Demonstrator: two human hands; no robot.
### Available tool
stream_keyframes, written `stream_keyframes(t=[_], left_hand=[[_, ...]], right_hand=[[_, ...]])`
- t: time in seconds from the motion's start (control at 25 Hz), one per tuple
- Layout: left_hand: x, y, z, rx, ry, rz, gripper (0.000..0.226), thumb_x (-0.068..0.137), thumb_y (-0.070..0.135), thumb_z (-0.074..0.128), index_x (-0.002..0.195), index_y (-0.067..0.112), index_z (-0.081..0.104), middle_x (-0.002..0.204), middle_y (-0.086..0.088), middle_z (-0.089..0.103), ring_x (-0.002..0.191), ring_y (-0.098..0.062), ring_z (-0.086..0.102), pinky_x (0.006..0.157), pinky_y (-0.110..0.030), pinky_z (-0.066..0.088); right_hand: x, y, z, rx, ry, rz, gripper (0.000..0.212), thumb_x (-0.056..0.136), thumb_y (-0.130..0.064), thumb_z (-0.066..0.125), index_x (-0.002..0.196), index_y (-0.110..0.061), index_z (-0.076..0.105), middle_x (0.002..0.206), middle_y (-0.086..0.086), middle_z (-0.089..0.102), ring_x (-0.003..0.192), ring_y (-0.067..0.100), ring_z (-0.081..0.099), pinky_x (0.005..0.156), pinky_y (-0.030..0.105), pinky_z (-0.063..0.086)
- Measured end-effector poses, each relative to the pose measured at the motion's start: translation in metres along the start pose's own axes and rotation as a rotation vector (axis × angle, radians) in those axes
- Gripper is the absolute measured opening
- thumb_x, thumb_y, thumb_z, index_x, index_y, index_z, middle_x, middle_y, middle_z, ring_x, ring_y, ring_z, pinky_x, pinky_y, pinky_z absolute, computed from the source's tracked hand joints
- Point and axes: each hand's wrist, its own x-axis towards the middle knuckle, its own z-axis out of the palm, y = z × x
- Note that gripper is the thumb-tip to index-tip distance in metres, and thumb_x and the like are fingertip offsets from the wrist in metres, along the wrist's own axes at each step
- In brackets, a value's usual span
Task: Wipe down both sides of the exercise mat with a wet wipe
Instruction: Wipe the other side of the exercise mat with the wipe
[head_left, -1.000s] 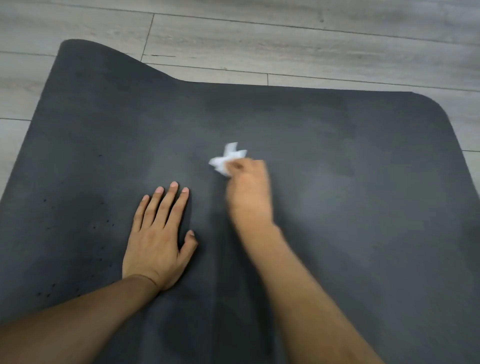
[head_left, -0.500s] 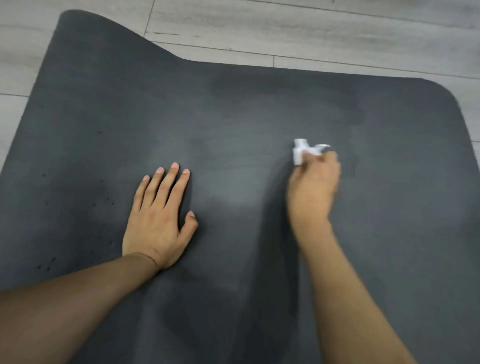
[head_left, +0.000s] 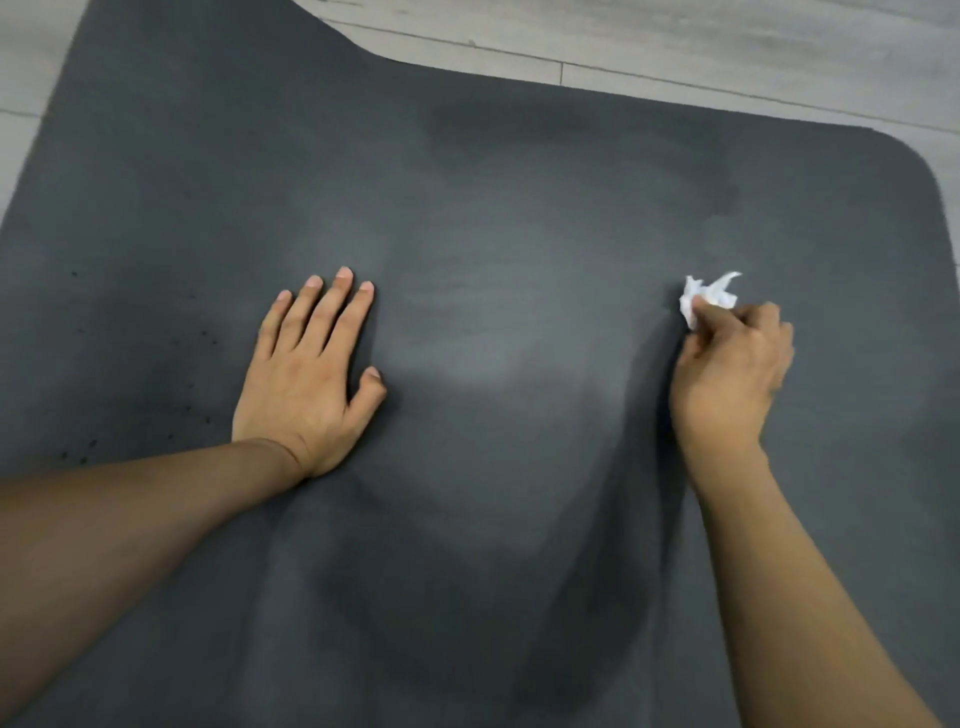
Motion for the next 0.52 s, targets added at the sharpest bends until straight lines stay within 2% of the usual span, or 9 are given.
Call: stream_keyframes(t=[0.04, 0.08, 0.12, 0.16, 0.24, 0.32, 0.4, 0.52], left_hand=[[0.001, 0.001, 0.0, 0.001, -0.01, 0.005, 0.076, 0.092, 0.044, 0.034, 0.162, 0.015, 0.022, 0.169, -0.008, 0.021, 0.156, -0.03, 0.016, 0.127, -0.049, 0.011], [0.002, 0.001, 0.0, -0.001, -0.019, 0.009, 0.076, 0.092, 0.044, 0.034, 0.162, 0.016, 0.022, 0.17, -0.007, 0.02, 0.157, -0.03, 0.016, 0.127, -0.049, 0.011], [0.001, 0.0, 0.0, -0.007, -0.021, 0.01, 0.076, 0.093, 0.044, 0.033, 0.162, 0.016, 0.022, 0.17, -0.007, 0.019, 0.157, -0.029, 0.015, 0.128, -0.049, 0.01], [0.001, -0.001, 0.001, -0.018, -0.017, 0.012, 0.075, 0.093, 0.044, 0.033, 0.162, 0.016, 0.022, 0.17, -0.007, 0.019, 0.157, -0.029, 0.015, 0.128, -0.048, 0.01], [-0.001, -0.005, 0.001, -0.065, -0.016, 0.028, 0.073, 0.094, 0.042, 0.031, 0.162, 0.016, 0.023, 0.17, -0.006, 0.019, 0.157, -0.029, 0.015, 0.128, -0.048, 0.009], [0.0, -0.008, 0.0, -0.134, -0.015, 0.045, 0.072, 0.093, 0.04, 0.031, 0.161, 0.016, 0.025, 0.17, -0.006, 0.02, 0.157, -0.029, 0.015, 0.128, -0.046, 0.007], [0.002, -0.012, 0.0, -0.21, -0.016, 0.038, 0.073, 0.091, 0.039, 0.035, 0.16, 0.017, 0.029, 0.169, -0.006, 0.022, 0.157, -0.028, 0.015, 0.129, -0.042, 0.004], [0.005, -0.015, -0.005, -0.374, -0.074, -0.008, 0.071, 0.09, 0.036, 0.05, 0.157, 0.017, 0.036, 0.168, -0.006, 0.023, 0.157, -0.026, 0.014, 0.128, -0.036, 0.001]], right_hand=[[-0.005, -0.013, 0.005, -0.004, 0.026, 0.068, 0.036, 0.083, -0.006, 0.05, 0.11, -0.013, 0.073, 0.095, 0.018, 0.055, 0.085, 0.039, 0.048, 0.078, 0.047, 0.043], [-0.016, -0.035, 0.013, 0.045, 0.039, 0.059, 0.036, 0.081, -0.005, 0.052, 0.11, -0.013, 0.073, 0.095, 0.018, 0.056, 0.084, 0.039, 0.049, 0.076, 0.048, 0.045], [-0.034, -0.065, 0.019, 0.121, 0.023, -0.044, 0.035, 0.079, -0.006, 0.055, 0.108, -0.015, 0.073, 0.094, 0.018, 0.057, 0.082, 0.039, 0.051, 0.072, 0.047, 0.045], [-0.059, -0.098, 0.024, 0.178, -0.008, -0.226, 0.034, 0.077, -0.008, 0.058, 0.106, -0.016, 0.073, 0.094, 0.016, 0.059, 0.08, 0.037, 0.051, 0.07, 0.044, 0.046], [-0.124, -0.152, 0.024, 0.152, -0.131, -0.596, 0.029, 0.079, -0.013, 0.059, 0.106, -0.014, 0.07, 0.098, 0.012, 0.06, 0.082, 0.031, 0.051, 0.07, 0.041, 0.044], [-0.143, -0.161, 0.02, 0.12, -0.176, -0.762, 0.027, 0.083, -0.017, 0.057, 0.107, -0.014, 0.069, 0.098, 0.008, 0.06, 0.083, 0.028, 0.05, 0.069, 0.037, 0.036], [-0.109, -0.116, 0.018, 0.1, -0.101, -0.703, 0.028, 0.082, -0.02, 0.056, 0.106, -0.02, 0.071, 0.095, 0.009, 0.06, 0.08, 0.031, 0.051, 0.068, 0.039, 0.031], [-0.052, -0.012, -0.008, -0.004, -0.026, -0.289, 0.029, 0.08, -0.013, 0.056, 0.102, -0.021, 0.073, 0.093, 0.015, 0.057, 0.081, 0.038, 0.052, 0.071, 0.042, 0.04]])
